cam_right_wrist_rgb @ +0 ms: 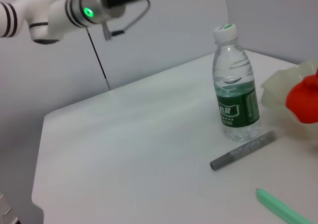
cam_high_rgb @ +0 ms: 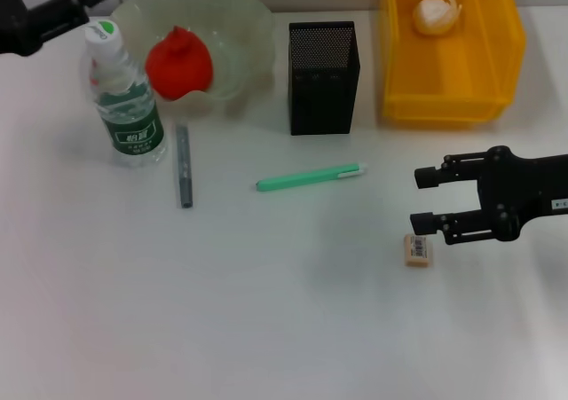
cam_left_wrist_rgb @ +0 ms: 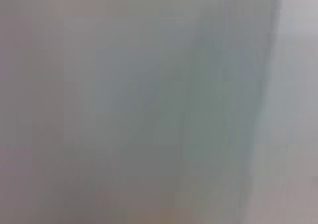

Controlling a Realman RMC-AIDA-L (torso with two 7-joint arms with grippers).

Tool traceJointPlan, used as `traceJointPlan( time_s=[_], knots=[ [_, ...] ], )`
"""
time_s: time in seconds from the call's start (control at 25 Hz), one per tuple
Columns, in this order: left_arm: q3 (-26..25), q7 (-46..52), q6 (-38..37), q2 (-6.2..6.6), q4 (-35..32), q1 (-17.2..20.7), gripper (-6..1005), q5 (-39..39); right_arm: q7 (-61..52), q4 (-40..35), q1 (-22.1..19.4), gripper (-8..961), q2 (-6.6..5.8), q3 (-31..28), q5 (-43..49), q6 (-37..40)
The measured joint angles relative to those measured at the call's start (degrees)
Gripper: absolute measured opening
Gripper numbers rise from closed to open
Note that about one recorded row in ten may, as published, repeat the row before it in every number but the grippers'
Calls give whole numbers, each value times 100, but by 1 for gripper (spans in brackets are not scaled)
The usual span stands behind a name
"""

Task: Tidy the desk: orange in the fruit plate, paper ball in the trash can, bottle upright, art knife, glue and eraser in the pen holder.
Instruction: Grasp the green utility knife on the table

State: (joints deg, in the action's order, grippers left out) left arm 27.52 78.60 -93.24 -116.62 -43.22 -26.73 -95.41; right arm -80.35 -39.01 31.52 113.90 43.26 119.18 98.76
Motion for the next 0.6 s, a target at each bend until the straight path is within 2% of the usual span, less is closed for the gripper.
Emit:
traceJointPlan(
  time_s=[0.08, 0.12, 0.2, 0.28, 0.32, 0.36, 0.48, 0.6],
  knots=[
    [3, 318, -494, 68, -91, 5, 849, 12, -19, -7, 9, 713, 0, -3, 0, 0],
    [35, 615, -1081, 152, -119, -7, 849, -8, -36, -11, 22, 713, 0, -3, 0, 1],
    [77, 690, -1266, 182, -117, -14, 848, -30, -37, -12, 28, 713, 0, -8, 0, 0],
    [347, 787, -1543, 229, -90, 4, 848, -94, -38, -17, 46, 713, -1, -40, 0, 0],
    [850, 771, -1622, 256, 7, 80, 848, -124, -46, -19, 71, 713, 0, -75, 0, 1],
    [850, 771, -1622, 256, 7, 80, 848, -124, -46, -19, 71, 712, 0, -75, 0, 1],
    [1427, 539, -1592, 260, 310, 172, 849, -224, -95, -19, 133, 711, 0, -81, -2, 2],
    [1526, 178, -1548, 221, 675, 185, 849, -459, -221, -39, 264, 711, -45, -80, -5, 6]
  ],
)
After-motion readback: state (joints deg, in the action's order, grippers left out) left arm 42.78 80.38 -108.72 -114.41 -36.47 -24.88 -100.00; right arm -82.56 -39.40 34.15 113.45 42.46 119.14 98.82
